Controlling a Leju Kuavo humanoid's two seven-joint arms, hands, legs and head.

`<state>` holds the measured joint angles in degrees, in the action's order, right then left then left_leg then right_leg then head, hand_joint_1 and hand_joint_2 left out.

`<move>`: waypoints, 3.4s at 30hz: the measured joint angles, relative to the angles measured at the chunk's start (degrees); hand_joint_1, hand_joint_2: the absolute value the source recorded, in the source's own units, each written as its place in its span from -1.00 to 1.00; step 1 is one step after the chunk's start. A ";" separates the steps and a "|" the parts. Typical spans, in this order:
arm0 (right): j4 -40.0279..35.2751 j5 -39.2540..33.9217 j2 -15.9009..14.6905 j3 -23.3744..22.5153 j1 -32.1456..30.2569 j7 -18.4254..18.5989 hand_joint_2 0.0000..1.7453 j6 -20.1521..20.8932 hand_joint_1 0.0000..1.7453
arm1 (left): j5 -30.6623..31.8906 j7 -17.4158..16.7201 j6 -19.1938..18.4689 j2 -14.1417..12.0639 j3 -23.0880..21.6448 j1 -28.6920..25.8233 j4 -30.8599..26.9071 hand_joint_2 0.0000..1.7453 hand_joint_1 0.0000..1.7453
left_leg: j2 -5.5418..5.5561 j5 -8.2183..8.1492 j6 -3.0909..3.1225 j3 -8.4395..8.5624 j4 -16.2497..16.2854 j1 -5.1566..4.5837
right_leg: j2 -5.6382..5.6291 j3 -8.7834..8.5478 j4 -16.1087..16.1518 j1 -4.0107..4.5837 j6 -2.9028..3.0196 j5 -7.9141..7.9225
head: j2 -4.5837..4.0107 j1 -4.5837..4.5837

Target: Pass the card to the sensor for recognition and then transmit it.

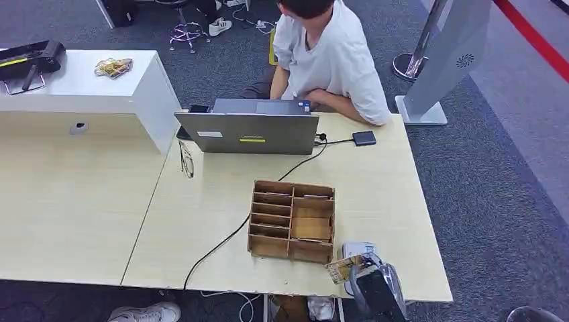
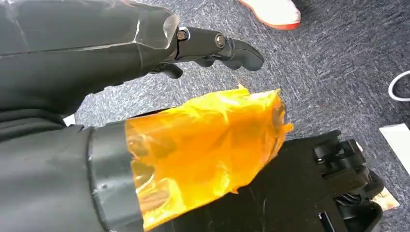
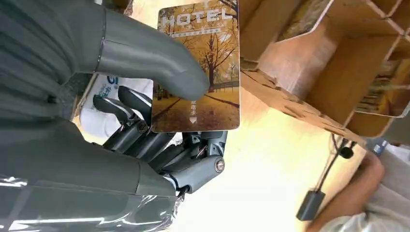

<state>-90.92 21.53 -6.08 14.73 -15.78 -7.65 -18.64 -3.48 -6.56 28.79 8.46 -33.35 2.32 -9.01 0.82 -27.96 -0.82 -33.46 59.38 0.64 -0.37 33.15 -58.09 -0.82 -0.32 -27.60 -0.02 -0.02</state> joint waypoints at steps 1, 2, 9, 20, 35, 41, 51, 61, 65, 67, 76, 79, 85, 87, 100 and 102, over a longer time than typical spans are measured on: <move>0.37 0.07 0.00 0.04 0.17 0.11 1.00 -0.09 1.00 | 0.09 -0.02 0.00 0.00 0.00 0.00 0.00 -1.00 -1.00 | 0.00 0.00 0.00 0.00 0.00 0.00 | 0.00 0.00 0.00 0.00 0.00 0.00 | 0.00 -0.02; 0.87 0.13 0.00 0.13 0.46 0.39 1.00 -0.31 1.00 | 0.15 -0.04 0.00 0.00 0.00 0.01 0.00 -1.00 -1.00 | 0.00 0.00 0.00 0.00 0.00 0.00 | 0.00 0.00 0.00 0.00 0.00 0.00 | 0.00 0.00; 3.45 2.53 0.00 0.42 2.18 2.36 1.00 -1.70 1.00 | 0.39 -0.07 -0.02 0.02 0.00 0.00 0.00 -1.00 -1.00 | 0.00 0.00 0.00 0.01 0.00 0.00 | 0.00 -0.01 0.00 0.00 0.00 0.01 | 0.00 0.00; 7.03 9.73 0.09 -0.79 4.50 6.34 1.00 -4.39 1.00 | 0.87 -0.22 -0.33 0.07 0.00 0.03 0.00 -1.00 -1.00 | 0.00 0.00 0.00 0.01 0.00 0.00 | 0.00 0.00 0.00 0.00 0.00 0.00 | 0.00 0.00; 8.92 22.08 2.23 -6.97 5.13 10.30 1.00 -4.35 1.00 | 1.27 -1.16 -0.48 0.31 0.00 0.05 0.00 -1.00 -1.00 | 0.00 0.00 0.00 0.02 0.00 0.00 | 0.00 -0.01 0.00 0.00 0.00 0.01 | 0.00 0.00; 10.40 30.36 3.85 -8.57 5.37 13.31 1.00 -3.91 1.00 | 1.62 -1.22 -0.59 0.48 -0.02 0.09 0.00 -1.00 -1.00 | 0.00 0.00 0.00 0.03 0.00 0.00 | 0.00 -0.01 0.00 0.00 0.00 0.01 | 0.00 0.00; 13.70 35.71 5.75 -8.63 6.33 15.37 1.00 -4.02 1.00 | 1.88 -1.25 -0.85 0.48 -0.04 0.14 0.00 -1.00 -1.00 | -0.02 0.00 0.00 0.05 0.00 0.00 | -0.01 -0.02 0.00 0.00 0.00 0.00 | 0.00 0.00; 15.06 35.95 6.73 -8.63 6.48 15.37 1.00 -4.41 1.00 | 1.90 -1.27 -1.05 0.50 -0.04 0.14 0.00 -1.00 -1.00 | -0.02 0.00 0.00 0.06 0.00 0.00 | -0.01 -0.04 0.00 0.00 0.00 0.01 | 0.00 0.00; 15.28 36.11 6.97 -8.63 6.48 15.36 1.00 -4.48 1.00 | 1.90 -1.27 -1.14 0.50 -0.04 0.15 0.00 -1.00 -1.00 | -0.02 0.00 0.00 0.08 0.00 0.00 | -0.01 -0.06 0.00 0.00 0.00 0.01 | 0.00 0.00; 15.34 36.24 6.99 -8.63 6.48 15.37 1.00 -4.55 1.00 | 1.90 -1.27 -1.16 0.48 -0.04 0.15 0.00 -1.00 -1.00 | -0.02 0.00 0.00 0.09 0.00 0.00 | -0.01 -0.07 0.00 0.00 0.00 0.01 | 0.00 0.00; 15.32 37.29 7.26 -8.61 6.43 15.39 1.00 -5.66 1.00 | 1.90 -1.27 -1.18 0.50 -0.04 0.15 0.00 -1.00 -1.00 | -0.02 0.00 0.00 0.10 0.00 0.00 | -0.01 -0.08 0.00 0.00 0.00 0.01 | 0.00 0.00; 14.97 37.86 7.41 -8.61 6.33 15.32 1.00 -6.42 1.00 | 1.90 -1.27 -1.18 0.48 -0.04 0.15 0.00 -1.00 -1.00 | -0.02 0.00 0.00 0.10 0.00 0.00 | -0.01 -0.08 0.00 0.00 0.00 0.01 | 0.00 0.00; 12.54 38.69 7.45 -8.61 5.63 14.62 1.00 -7.72 1.00 | 1.73 -1.27 -1.20 0.48 -0.04 0.15 0.00 -1.00 -1.00 | -0.02 0.00 0.00 0.10 0.00 0.00 | -0.01 -0.08 0.00 0.00 0.00 0.01 | 0.00 0.00; 11.32 39.08 7.45 -8.61 5.25 14.21 1.00 -8.02 1.00 | 1.66 -1.27 -1.18 0.48 -0.04 0.14 0.00 -1.00 -1.00 | -0.02 0.00 0.00 0.10 0.00 0.00 | -0.01 -0.08 0.00 0.00 0.00 0.01 | 0.00 0.00; 3.30 40.61 7.45 -7.96 3.06 11.60 1.00 -11.58 1.00 | 1.31 -1.09 -1.25 0.48 -0.04 0.15 0.00 -1.00 -1.00 | -0.01 0.00 0.00 0.09 0.00 0.00 | -0.01 -0.07 0.00 0.00 0.00 0.00 | 0.00 0.00; 2.14 40.81 7.45 -7.63 2.82 11.26 1.00 -12.17 1.00 | 1.25 -1.07 -1.27 0.48 -0.02 0.14 0.00 -1.00 -1.00 | -0.01 0.00 0.00 0.09 0.00 0.00 | -0.01 -0.07 0.00 0.00 0.00 0.00 | 0.00 -0.02</move>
<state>-88.79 62.34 1.38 7.10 -12.96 3.61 -30.82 -2.23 -7.63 27.52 8.94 -33.38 2.47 -9.01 0.80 -27.95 -0.83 -33.37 59.38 0.64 -0.37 33.08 -58.09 -0.82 -0.32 -27.60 -0.02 -0.04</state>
